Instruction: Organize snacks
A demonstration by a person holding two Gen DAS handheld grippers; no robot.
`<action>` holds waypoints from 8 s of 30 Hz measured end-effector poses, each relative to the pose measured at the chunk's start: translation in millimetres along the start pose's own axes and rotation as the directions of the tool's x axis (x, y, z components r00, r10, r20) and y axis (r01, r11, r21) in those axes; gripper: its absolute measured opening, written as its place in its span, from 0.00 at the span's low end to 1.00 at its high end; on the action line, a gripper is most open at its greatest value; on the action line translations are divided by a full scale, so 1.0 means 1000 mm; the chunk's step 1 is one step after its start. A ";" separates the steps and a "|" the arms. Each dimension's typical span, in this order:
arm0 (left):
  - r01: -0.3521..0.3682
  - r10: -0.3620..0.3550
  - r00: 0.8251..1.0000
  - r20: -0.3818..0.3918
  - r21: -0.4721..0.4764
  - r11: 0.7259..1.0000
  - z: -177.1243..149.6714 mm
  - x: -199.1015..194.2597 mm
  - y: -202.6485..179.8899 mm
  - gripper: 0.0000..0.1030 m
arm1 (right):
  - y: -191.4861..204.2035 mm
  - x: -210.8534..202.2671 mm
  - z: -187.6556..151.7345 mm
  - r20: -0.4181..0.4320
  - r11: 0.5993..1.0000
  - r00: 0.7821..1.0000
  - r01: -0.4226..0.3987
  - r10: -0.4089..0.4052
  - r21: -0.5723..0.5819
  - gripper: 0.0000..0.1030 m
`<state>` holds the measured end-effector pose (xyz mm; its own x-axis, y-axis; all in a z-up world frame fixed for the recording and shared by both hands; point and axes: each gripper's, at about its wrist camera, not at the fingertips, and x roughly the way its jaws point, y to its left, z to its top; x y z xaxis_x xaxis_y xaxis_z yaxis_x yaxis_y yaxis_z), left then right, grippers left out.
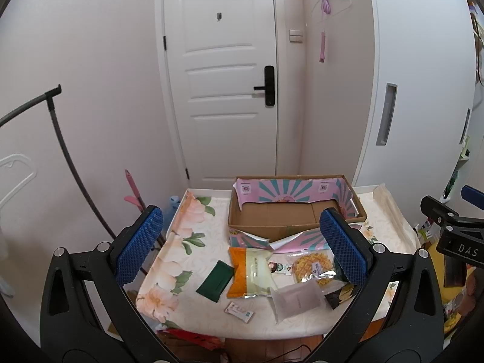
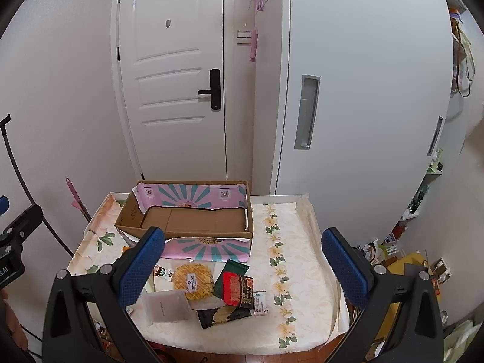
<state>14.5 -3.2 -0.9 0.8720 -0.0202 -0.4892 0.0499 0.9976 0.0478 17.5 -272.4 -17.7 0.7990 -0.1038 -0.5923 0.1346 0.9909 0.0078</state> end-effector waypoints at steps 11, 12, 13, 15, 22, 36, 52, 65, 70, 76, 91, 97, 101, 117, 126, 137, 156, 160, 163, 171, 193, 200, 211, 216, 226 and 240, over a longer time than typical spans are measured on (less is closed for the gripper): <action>-0.002 0.002 1.000 0.002 -0.001 1.000 0.001 0.002 -0.001 1.00 | 0.002 0.002 0.000 -0.003 1.000 1.000 0.001 -0.001 0.002 1.00; -0.002 0.002 1.000 0.002 -0.001 1.000 0.002 0.002 -0.001 1.00 | 0.002 0.002 0.000 -0.003 1.000 1.000 0.002 -0.002 0.001 1.00; -0.003 0.003 1.000 0.001 0.000 1.000 0.001 0.002 -0.001 1.00 | 0.002 0.002 0.000 -0.004 1.000 1.000 0.001 -0.001 0.001 1.00; -0.004 0.004 1.000 0.000 -0.001 1.000 0.001 0.002 -0.001 1.00 | 0.002 0.002 0.000 -0.004 1.000 1.000 0.001 -0.001 0.001 1.00; -0.005 0.005 1.000 -0.008 -0.008 1.000 0.002 0.003 0.002 1.00 | 0.003 0.002 0.000 -0.005 1.000 1.000 -0.001 0.001 0.000 1.00; -0.005 0.005 1.000 -0.009 -0.007 1.000 0.002 0.003 0.002 1.00 | 0.007 0.005 -0.001 -0.008 1.000 1.000 -0.005 0.005 0.000 1.00; -0.004 0.004 1.000 -0.012 -0.008 1.000 0.001 0.003 0.004 1.00 | 0.013 0.006 -0.001 -0.011 1.000 1.000 -0.008 0.008 -0.002 1.00; -0.005 0.005 1.000 -0.015 -0.009 1.000 0.000 0.003 0.004 1.00 | 0.016 0.005 -0.001 -0.013 1.000 1.000 -0.010 0.010 -0.003 1.00; 0.001 -0.002 1.000 -0.024 -0.019 1.000 -0.004 0.003 0.006 1.00 | 0.016 0.005 0.000 -0.013 1.000 1.000 -0.009 0.008 -0.003 1.00; -0.010 0.009 1.000 -0.012 -0.017 1.000 -0.003 0.001 0.007 1.00 | 0.022 0.004 -0.002 -0.013 1.000 1.000 -0.023 0.023 -0.004 1.00; -0.033 0.020 0.986 -0.165 -0.078 0.996 -0.023 0.033 0.026 1.00 | 0.009 0.024 -0.020 -0.103 0.997 0.992 -0.071 0.071 0.006 1.00; 0.001 -0.023 0.965 -0.261 -0.086 0.996 -0.052 0.064 0.027 1.00 | 0.006 0.049 -0.041 -0.142 0.995 0.985 -0.093 0.095 0.024 1.00; 0.044 -0.066 0.949 -0.309 -0.077 0.996 -0.070 0.094 0.030 1.00 | 0.009 0.065 -0.058 -0.185 0.996 0.980 -0.068 0.077 0.055 1.00; 0.238 -0.230 0.841 -0.490 -0.047 0.970 -0.110 0.222 0.018 1.00 | 0.035 0.125 -0.152 -0.395 0.906 0.913 0.080 0.100 0.415 1.00; 0.265 -0.242 0.783 -0.573 -0.045 0.963 -0.123 0.270 0.006 0.99 | 0.068 0.138 -0.182 -0.432 0.809 0.882 0.110 0.189 0.578 1.00; 0.287 -0.233 0.738 -0.634 -0.019 0.958 -0.133 0.302 -0.012 0.89 | 0.088 0.159 -0.182 -0.428 0.749 0.877 0.131 0.219 0.650 0.91; 0.317 -0.278 0.727 -0.628 -0.054 0.947 -0.135 0.291 0.001 0.58 | 0.087 0.190 -0.169 -0.447 0.679 0.873 0.207 0.197 0.704 0.76; 0.308 -0.270 0.733 -0.625 -0.051 0.950 -0.136 0.290 0.004 0.58 | 0.086 0.193 -0.165 -0.457 0.696 0.873 0.220 0.172 0.684 0.72; 0.299 -0.268 0.739 -0.619 -0.055 0.953 -0.134 0.289 0.007 0.58 | 0.088 0.198 -0.160 -0.469 0.714 0.867 0.222 0.168 0.664 0.72; 0.288 -0.254 0.758 -0.601 -0.040 0.957 -0.132 0.280 0.016 0.58 | 0.095 0.203 -0.158 -0.511 0.707 0.848 0.274 0.143 0.652 0.72; 0.262 -0.246 0.791 -0.560 -0.054 0.964 -0.117 0.251 0.029 0.58 | 0.079 0.208 -0.164 -0.477 0.684 0.848 0.207 0.231 0.699 0.61; 0.258 -0.253 0.821 -0.511 -0.063 0.964 -0.090 0.223 0.033 0.58 | 0.044 0.187 -0.146 -0.400 0.676 0.882 0.137 0.249 0.724 0.61; 0.250 -0.263 0.879 -0.399 -0.085 0.965 -0.015 0.196 0.032 0.58 | 0.026 0.153 -0.054 -0.253 0.805 0.934 -0.058 0.253 0.590 0.61; 0.235 -0.250 0.891 -0.379 -0.085 0.968 0.014 0.208 0.018 0.58 | 0.018 0.168 -0.004 -0.230 0.854 0.929 -0.141 0.289 0.500 0.61; 0.194 -0.214 0.887 -0.409 -0.090 0.977 0.056 0.276 -0.049 0.58 | -0.007 0.227 0.053 -0.302 0.919 0.886 -0.263 0.350 0.295 0.61; 0.151 -0.151 0.771 -0.619 -0.052 0.987 0.014 0.387 -0.090 0.58 | -0.006 0.314 0.049 -0.436 0.925 0.817 -0.354 0.376 0.136 0.61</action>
<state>354.0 -101.6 -182.6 0.3629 -0.1249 -0.9234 0.1557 0.9852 -0.0721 296.4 -315.5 -164.1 0.4484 0.3256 -0.8325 -0.0787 0.9421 0.3260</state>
